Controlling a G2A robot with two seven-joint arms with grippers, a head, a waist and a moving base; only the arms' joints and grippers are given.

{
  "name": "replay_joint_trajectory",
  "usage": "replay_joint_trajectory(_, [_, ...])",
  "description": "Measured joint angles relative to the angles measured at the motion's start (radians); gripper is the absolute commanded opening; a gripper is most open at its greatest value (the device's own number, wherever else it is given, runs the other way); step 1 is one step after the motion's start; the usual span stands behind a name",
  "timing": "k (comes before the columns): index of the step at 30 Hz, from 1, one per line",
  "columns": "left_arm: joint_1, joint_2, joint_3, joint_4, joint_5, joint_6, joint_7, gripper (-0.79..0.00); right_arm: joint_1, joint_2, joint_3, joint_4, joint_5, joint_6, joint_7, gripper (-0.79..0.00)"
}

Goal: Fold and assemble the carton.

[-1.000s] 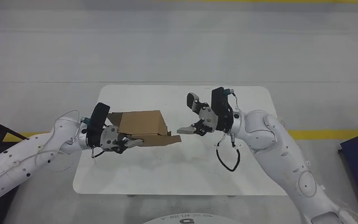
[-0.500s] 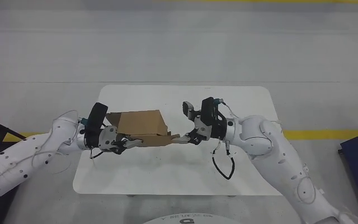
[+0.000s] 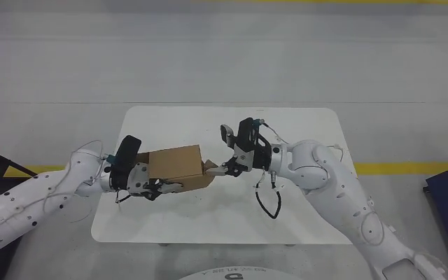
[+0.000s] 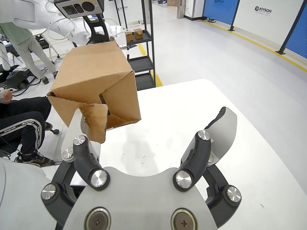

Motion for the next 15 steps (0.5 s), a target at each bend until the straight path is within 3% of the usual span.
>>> replay_joint_trajectory(15, [0.007,0.008,-0.038,0.024,-0.105,0.0,0.0,-0.785,-0.113,0.032,0.144,-0.048,0.034,-0.142,-0.029,0.0])
